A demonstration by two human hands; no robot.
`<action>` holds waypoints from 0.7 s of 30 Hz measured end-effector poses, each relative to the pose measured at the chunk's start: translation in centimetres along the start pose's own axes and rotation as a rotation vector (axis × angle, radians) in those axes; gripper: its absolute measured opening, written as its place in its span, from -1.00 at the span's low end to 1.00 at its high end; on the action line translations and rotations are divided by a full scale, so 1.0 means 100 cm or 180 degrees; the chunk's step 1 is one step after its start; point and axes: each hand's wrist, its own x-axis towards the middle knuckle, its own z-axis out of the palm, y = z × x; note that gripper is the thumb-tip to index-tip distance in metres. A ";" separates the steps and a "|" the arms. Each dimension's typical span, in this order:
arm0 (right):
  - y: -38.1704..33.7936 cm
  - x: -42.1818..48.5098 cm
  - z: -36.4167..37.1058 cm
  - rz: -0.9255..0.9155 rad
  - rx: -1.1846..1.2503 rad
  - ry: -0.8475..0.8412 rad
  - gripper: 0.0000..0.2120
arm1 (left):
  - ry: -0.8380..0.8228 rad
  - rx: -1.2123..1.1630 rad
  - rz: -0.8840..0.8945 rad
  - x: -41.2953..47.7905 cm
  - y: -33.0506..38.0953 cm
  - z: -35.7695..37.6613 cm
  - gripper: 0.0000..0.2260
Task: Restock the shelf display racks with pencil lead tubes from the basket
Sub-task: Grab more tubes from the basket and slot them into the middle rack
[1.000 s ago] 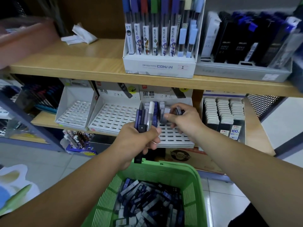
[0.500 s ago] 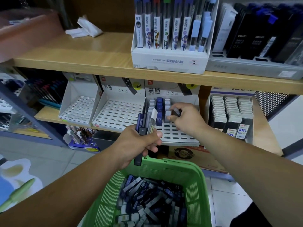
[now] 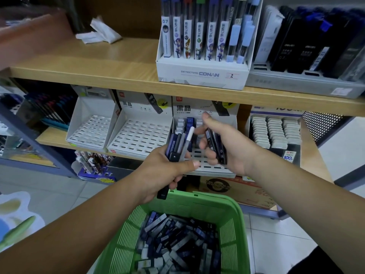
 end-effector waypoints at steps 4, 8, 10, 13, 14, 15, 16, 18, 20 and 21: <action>-0.003 -0.017 -0.008 0.0283 0.0956 -0.0449 -0.36 | 0.0046 -0.0224 0.0043 0.001 0.003 0.003 -0.79; -0.004 -0.029 -0.022 0.0287 0.0989 -0.0516 -0.21 | -0.0061 -0.0075 0.0106 0.000 0.008 0.007 -0.80; -0.004 -0.032 -0.027 0.0224 0.0792 -0.0492 -0.32 | -0.0100 0.0009 0.0105 -0.001 0.009 0.011 -0.79; -0.002 -0.031 -0.030 0.0203 0.0505 -0.0323 -0.61 | -0.0179 0.0093 0.0143 -0.002 0.011 0.018 -0.75; -0.001 -0.031 -0.031 0.0222 0.0465 -0.0263 -0.68 | -0.0206 0.0108 0.0162 -0.002 0.012 0.021 -0.74; 0.000 -0.030 -0.031 0.0226 0.0415 -0.0202 -0.73 | -0.0221 0.0123 0.0175 -0.002 0.013 0.022 -0.73; 0.001 -0.030 -0.031 0.0214 0.0355 -0.0146 -0.76 | -0.0227 0.0145 0.0179 -0.002 0.014 0.024 -0.73; 0.002 -0.031 -0.031 0.0137 0.0234 -0.0025 -0.77 | -0.0265 0.0230 0.0184 -0.003 0.016 0.026 -0.76; 0.002 -0.032 -0.028 -0.0067 -0.0013 0.0154 -0.69 | -0.0380 0.0335 0.0206 -0.005 0.018 0.027 -0.80; 0.001 -0.033 -0.027 -0.0243 -0.0227 0.0246 -0.64 | -0.0443 0.0374 0.0218 -0.006 0.019 0.028 -0.80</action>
